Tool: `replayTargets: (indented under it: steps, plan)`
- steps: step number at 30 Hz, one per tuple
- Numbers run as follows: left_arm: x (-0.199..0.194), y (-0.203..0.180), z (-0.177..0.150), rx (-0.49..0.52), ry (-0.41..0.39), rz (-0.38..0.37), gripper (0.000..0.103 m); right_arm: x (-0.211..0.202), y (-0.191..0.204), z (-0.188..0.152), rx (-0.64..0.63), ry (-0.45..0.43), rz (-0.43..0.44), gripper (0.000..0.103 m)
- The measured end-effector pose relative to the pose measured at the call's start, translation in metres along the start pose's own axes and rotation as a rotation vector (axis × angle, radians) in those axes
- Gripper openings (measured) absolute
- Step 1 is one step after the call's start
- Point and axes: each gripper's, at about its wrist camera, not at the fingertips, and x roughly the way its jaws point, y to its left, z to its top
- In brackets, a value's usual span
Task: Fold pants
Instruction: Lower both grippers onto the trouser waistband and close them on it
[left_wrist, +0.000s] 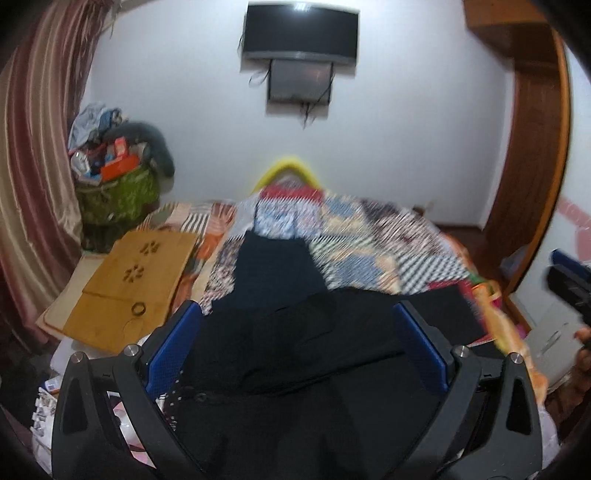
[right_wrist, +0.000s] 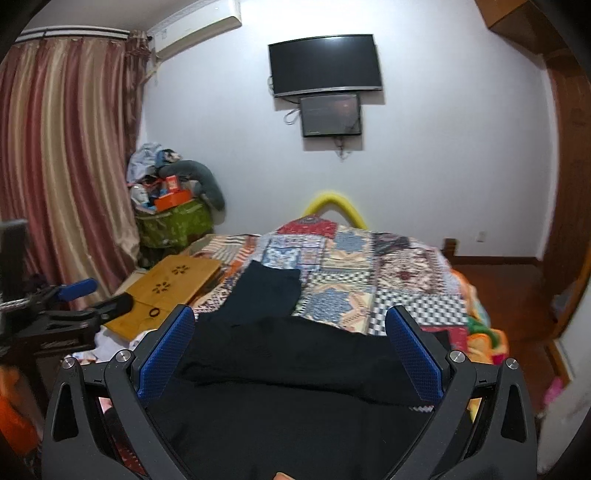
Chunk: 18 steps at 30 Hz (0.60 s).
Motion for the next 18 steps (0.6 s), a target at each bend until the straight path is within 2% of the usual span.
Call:
replayTargets:
  steps: [3, 7, 11, 15, 18]
  plan:
    - [0.043, 0.017, -0.003, -0.005, 0.093, 0.016, 0.103, 0.029, -0.014, -0.006, 0.004, 0.046, 0.006, 0.102]
    - [0.094, 0.047, -0.007, -0.082, 0.190, -0.021, 0.103, 0.070, -0.031, -0.013, -0.041, 0.118, -0.035, 0.102]
    - [0.144, 0.071, -0.005, -0.087, 0.293, 0.027, 0.103, 0.115, -0.050, -0.021, -0.099, 0.213, -0.053, 0.102]
    - [0.182, 0.099, -0.009, -0.057, 0.301, 0.083, 0.103, 0.155, -0.064, -0.029, -0.126, 0.302, -0.039, 0.102]
    - [0.210, 0.117, -0.018, -0.048, 0.345, 0.073, 0.101, 0.189, -0.073, -0.035, -0.137, 0.382, -0.003, 0.101]
